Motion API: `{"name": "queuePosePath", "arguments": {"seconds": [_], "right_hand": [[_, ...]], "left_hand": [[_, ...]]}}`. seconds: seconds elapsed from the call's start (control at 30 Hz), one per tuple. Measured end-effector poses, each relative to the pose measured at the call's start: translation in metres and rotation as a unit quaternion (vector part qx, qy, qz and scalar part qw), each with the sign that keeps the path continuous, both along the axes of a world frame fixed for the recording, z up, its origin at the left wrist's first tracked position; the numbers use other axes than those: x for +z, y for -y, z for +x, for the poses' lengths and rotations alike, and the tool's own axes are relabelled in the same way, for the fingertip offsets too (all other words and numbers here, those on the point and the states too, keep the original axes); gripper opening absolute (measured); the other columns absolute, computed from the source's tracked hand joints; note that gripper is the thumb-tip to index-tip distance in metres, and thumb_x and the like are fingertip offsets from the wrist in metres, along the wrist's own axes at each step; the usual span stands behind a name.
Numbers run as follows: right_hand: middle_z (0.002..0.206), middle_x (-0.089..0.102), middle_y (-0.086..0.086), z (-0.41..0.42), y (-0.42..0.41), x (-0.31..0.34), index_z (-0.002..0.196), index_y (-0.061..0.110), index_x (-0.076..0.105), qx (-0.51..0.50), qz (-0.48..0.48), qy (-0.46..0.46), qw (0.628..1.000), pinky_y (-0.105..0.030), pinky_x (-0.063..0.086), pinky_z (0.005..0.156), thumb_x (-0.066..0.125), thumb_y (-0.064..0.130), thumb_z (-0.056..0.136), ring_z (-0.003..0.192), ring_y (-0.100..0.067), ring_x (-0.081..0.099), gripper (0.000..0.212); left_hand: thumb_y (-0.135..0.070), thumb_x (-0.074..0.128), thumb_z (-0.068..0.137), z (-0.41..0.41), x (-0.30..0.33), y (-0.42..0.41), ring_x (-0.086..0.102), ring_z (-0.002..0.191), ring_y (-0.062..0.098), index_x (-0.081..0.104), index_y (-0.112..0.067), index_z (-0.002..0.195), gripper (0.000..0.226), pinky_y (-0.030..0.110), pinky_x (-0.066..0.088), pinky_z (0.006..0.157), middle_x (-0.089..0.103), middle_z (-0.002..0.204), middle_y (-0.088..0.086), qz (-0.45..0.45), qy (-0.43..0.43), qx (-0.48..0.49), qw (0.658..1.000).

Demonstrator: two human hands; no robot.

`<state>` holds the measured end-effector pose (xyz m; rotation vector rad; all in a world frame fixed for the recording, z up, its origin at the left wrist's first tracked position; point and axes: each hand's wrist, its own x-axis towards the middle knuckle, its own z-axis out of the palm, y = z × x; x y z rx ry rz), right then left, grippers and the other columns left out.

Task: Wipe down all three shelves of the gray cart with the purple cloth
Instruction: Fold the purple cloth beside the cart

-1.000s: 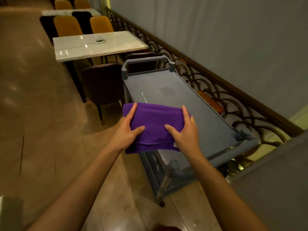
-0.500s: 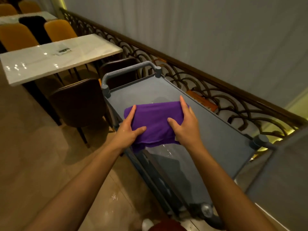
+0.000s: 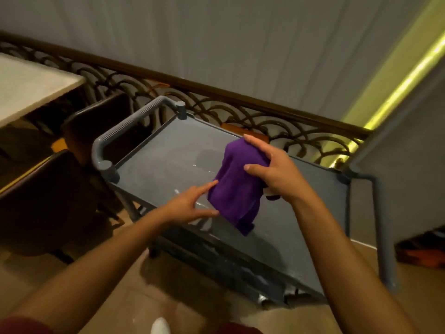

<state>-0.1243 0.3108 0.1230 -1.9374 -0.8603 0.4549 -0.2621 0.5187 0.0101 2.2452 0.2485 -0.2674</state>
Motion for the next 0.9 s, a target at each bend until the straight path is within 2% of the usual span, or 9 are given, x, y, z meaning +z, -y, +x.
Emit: {"name": "queuePosePath", "arguments": {"seconds": [0.1, 0.23, 0.3, 0.4, 0.5, 0.6, 0.7, 0.77, 0.9], "right_hand": [[0.130, 0.051, 0.033, -0.006, -0.006, 0.011, 0.143, 0.043, 0.052, -0.003, -0.003, -0.043, 0.999, -0.020, 0.046, 0.095, 0.072, 0.015, 0.090, 0.120, -0.001, 0.053, 0.064], [0.129, 0.064, 0.027, -0.007, 0.003, 0.024, 0.133, 0.042, 0.062, 0.004, 0.042, -0.113, 0.993, -0.018, 0.053, 0.092, 0.074, 0.017, 0.087, 0.116, 0.002, 0.061, 0.055], [0.134, 0.064, 0.017, -0.001, 0.016, 0.025, 0.132, 0.036, 0.065, -0.022, 0.080, -0.151, 0.985, -0.022, 0.054, 0.095, 0.075, 0.017, 0.084, 0.121, -0.006, 0.062, 0.053], [0.137, 0.064, 0.007, 0.011, 0.036, 0.015, 0.131, 0.037, 0.066, -0.086, 0.081, -0.185, 0.976, -0.030, 0.054, 0.097, 0.077, 0.022, 0.081, 0.123, -0.016, 0.062, 0.053], [0.126, 0.065, 0.006, 0.023, 0.045, -0.002, 0.126, 0.044, 0.066, -0.160, -0.042, -0.169, 0.972, -0.024, 0.060, 0.080, 0.081, 0.035, 0.082, 0.114, -0.018, 0.066, 0.048], [0.126, 0.065, 0.002, 0.032, 0.046, -0.023, 0.135, 0.037, 0.057, -0.163, -0.190, -0.129, 0.959, -0.031, 0.058, 0.082, 0.077, 0.053, 0.080, 0.110, -0.017, 0.065, 0.061], [0.139, 0.060, 0.010, 0.031, 0.042, -0.037, 0.135, 0.038, 0.059, -0.190, 0.004, -0.076, 0.979, -0.039, 0.050, 0.103, 0.070, 0.059, 0.082, 0.127, -0.009, 0.056, 0.058], [0.133, 0.065, 0.009, 0.026, 0.039, -0.047, 0.129, 0.036, 0.063, -0.141, 0.132, -0.118, 0.974, -0.036, 0.053, 0.101, 0.069, 0.060, 0.082, 0.126, -0.012, 0.060, 0.053], [0.129, 0.068, 0.005, 0.031, 0.033, -0.077, 0.131, 0.042, 0.059, -0.102, 0.152, -0.251, 0.950, -0.034, 0.060, 0.087, 0.088, 0.051, 0.066, 0.118, -0.021, 0.066, 0.072]], "left_hand": [[-0.090, 0.060, 0.060, 0.016, 0.035, -0.042, 0.039, 0.137, 0.021, 0.022, -0.054, 0.150, 0.104, 0.047, 0.042, 0.110, 0.028, 0.160, -0.003, 0.045, 0.018, -0.032, 0.998], [-0.074, 0.077, 0.060, 0.041, 0.068, -0.022, 0.047, 0.119, -0.007, 0.040, -0.059, 0.132, 0.082, 0.019, 0.045, 0.094, 0.038, 0.142, -0.029, -0.179, 0.006, -0.099, 0.979], [-0.061, 0.085, 0.061, 0.052, 0.065, -0.007, 0.067, 0.106, 0.005, 0.059, -0.051, 0.115, 0.060, 0.019, 0.057, 0.079, 0.066, 0.122, -0.022, -0.267, -0.023, -0.108, 0.957], [-0.042, 0.089, 0.067, 0.061, 0.055, 0.001, 0.070, 0.109, 0.017, 0.067, -0.033, 0.118, 0.056, 0.035, 0.060, 0.085, 0.073, 0.115, -0.006, -0.347, -0.030, -0.097, 0.932], [-0.033, 0.088, 0.071, 0.066, 0.053, 0.004, 0.070, 0.110, 0.020, 0.070, -0.036, 0.113, 0.046, 0.035, 0.060, 0.081, 0.073, 0.116, -0.003, -0.395, -0.044, -0.110, 0.911], [-0.022, 0.085, 0.076, 0.079, 0.056, 0.009, 0.069, 0.112, 0.027, 0.066, -0.028, 0.121, 0.050, 0.036, 0.059, 0.082, 0.072, 0.118, 0.004, -0.425, -0.053, -0.118, 0.896], [-0.015, 0.083, 0.076, 0.097, 0.060, 0.014, 0.068, 0.112, 0.030, 0.060, -0.019, 0.126, 0.055, 0.038, 0.058, 0.084, 0.072, 0.118, 0.008, -0.445, -0.057, -0.103, 0.888], [-0.010, 0.078, 0.080, 0.108, 0.064, 0.019, 0.068, 0.112, 0.030, 0.059, -0.017, 0.127, 0.052, 0.037, 0.058, 0.084, 0.072, 0.119, 0.009, -0.455, -0.051, -0.103, 0.883], [-0.008, 0.075, 0.082, 0.136, 0.074, 0.026, 0.069, 0.112, 0.025, 0.058, -0.017, 0.126, 0.048, 0.032, 0.058, 0.084, 0.073, 0.118, 0.005, -0.437, -0.017, -0.087, 0.895]]}}
